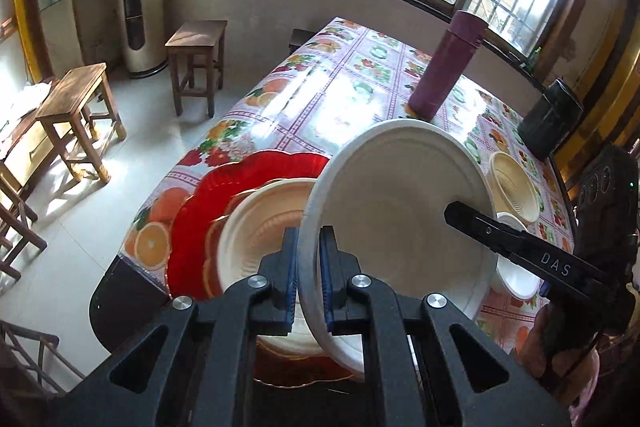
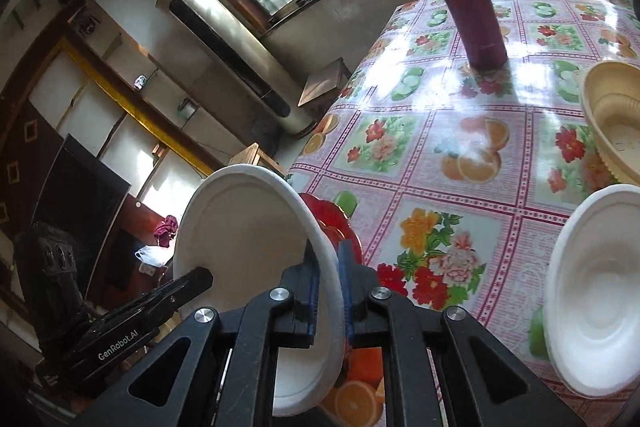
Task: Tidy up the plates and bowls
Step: 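Carry the white bowl with the left tool and lower it onto the plate stack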
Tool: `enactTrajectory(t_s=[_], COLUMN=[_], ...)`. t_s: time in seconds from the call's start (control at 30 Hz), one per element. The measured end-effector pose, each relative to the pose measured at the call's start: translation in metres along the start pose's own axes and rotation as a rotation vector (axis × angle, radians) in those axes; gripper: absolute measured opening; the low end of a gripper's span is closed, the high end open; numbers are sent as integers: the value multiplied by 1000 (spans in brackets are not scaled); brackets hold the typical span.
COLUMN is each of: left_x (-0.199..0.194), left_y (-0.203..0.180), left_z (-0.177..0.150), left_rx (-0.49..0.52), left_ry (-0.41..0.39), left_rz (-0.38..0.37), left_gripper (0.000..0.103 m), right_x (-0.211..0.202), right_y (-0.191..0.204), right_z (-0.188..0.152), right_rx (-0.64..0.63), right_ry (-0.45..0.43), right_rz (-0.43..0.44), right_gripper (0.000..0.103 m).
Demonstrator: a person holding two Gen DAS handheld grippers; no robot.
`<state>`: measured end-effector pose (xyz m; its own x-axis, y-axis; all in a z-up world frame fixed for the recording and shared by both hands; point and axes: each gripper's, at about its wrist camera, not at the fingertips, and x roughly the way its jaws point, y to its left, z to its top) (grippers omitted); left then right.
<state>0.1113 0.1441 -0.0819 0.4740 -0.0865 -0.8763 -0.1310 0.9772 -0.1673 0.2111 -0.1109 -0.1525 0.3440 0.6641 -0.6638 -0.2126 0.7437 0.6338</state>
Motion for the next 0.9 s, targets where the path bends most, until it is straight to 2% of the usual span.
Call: enactTrajectory(t_s=[0.27, 0.3, 0.43, 0.5, 0.57, 0.7, 0.73, 0.77, 0.87, 0.9], left_x=[19, 20, 17, 14, 9, -9, -13, -17, -22, -23], left_y=[30, 31, 43, 48, 50, 46, 40, 32, -2, -17], left_z=[-6, -8, -8, -7, -7, -5, -4, -4, -4, -5], left_rx=[-58, -60, -76, -86, -83, -72, -55, -35, 50, 87], left_ry=[35, 34, 22, 2, -27, -125, -146, -158, -181, -186], left_rz=[33, 44, 66, 96, 137, 200, 198, 184, 130, 118], left_gripper=[8, 8, 10, 14, 25, 28, 32, 42, 63, 66], right_x=[40, 42, 44, 38, 31, 6, -2, -11, -46, -60], right_y=[25, 25, 29, 28, 27, 13, 8, 1, -25, -35], right_z=[-12, -13, -14, -12, -12, -9, -7, -6, 0, 1], right_rx=[-71, -75, -106, -117, -123, -110, -108, -103, -98, -96], right_ry=[43, 44, 23, 3, -16, -66, -84, -102, -169, -189], right_rz=[-52, -59, -79, -73, -68, -38, -38, -36, -45, -56], right_gripper=[11, 14, 14, 14, 16, 28, 31, 33, 38, 46])
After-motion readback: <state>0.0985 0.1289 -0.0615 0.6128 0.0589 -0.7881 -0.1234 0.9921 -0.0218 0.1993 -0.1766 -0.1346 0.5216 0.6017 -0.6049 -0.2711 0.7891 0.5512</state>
